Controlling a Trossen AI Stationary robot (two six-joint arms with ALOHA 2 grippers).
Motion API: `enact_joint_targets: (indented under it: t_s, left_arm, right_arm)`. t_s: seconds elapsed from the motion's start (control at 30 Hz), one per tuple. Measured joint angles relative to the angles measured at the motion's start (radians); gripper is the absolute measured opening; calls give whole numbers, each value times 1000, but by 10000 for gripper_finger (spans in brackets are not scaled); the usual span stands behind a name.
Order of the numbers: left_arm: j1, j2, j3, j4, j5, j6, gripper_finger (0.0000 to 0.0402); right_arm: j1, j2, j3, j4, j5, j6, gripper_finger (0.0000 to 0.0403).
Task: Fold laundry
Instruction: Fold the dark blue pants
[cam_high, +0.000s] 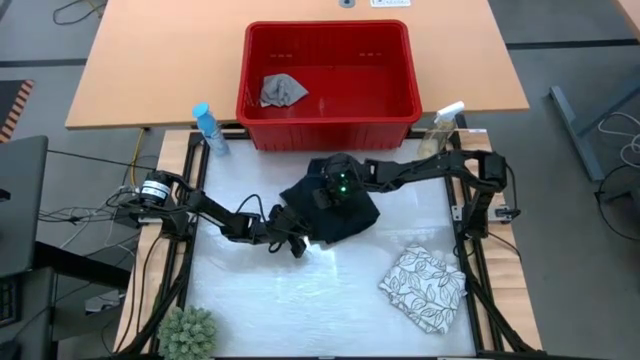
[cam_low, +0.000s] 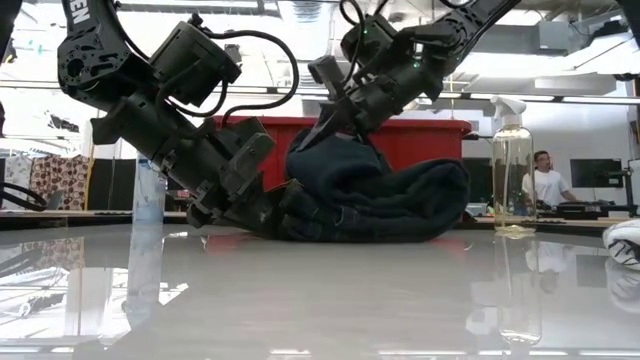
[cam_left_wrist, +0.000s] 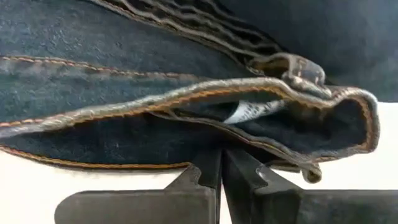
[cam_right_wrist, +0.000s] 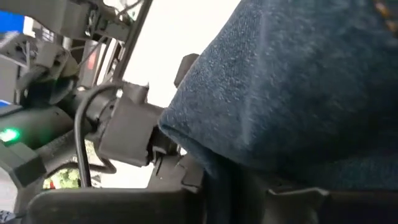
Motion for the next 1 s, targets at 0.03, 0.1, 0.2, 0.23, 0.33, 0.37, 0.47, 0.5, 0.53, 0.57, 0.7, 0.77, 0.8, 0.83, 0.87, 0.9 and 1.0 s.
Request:
enact_joint_targets:
  t_s: [0.03,0.1,0.2,0.23,0.33,0.37,0.47,0.5,0.53,0.57,0.7,0.77,0.8,0.83,0.87,0.9,1.0]
  left_arm:
    - [0,0,0,0,0,0,0]
    - [0,0,0,0,2,0,0]
    - [0,0,0,0,4,-5,0]
    - [0,0,0,1,5,-7,0]
    - [0,0,0,9,6,-19,0]
    - [0,0,0,12,9,-26,0]
    - [0,0,0,15,14,-39,0]
    - [0,0,0,15,14,-39,0]
    - [0,0,0,15,15,-40,0]
    - [0,0,0,16,15,-40,0]
    - [-1,0,0,17,23,-42,0]
    - [-1,0,0,17,27,-43,0]
    - [-1,0,0,17,30,-42,0]
    - [-1,0,0,17,33,-42,0]
    - [-1,0,0,17,34,-42,0]
    - [-1,0,0,17,34,-44,0]
    - [-1,0,0,15,36,-52,0]
  right_arm:
    - [-3,0,0,7,2,-7,86]
    - [-10,-5,-1,11,3,-12,95]
    - [-23,-23,-1,11,4,-21,110]
    - [-28,-32,-1,11,4,-31,116]
    - [-40,-50,-1,12,6,-53,137]
    - [-41,-54,-1,11,6,-62,145]
    - [-45,-59,-1,-23,6,-77,173]
    - [-46,-59,-1,-48,6,-86,182]
    - [-46,-59,-1,-73,6,-97,192]
    - [-45,-59,-1,-103,6,-108,203]
    - [-36,-60,-1,-169,43,-127,237]
    - [-36,-68,-1,-171,50,-143,246]
    - [-36,-69,-1,-171,51,-144,248]
    - [-37,-71,-1,-170,51,-145,248]
    - [-37,-75,-1,-174,49,-146,248]
    - [-38,-78,-1,-180,48,-147,248]
    - [-40,-92,-1,-190,37,-147,248]
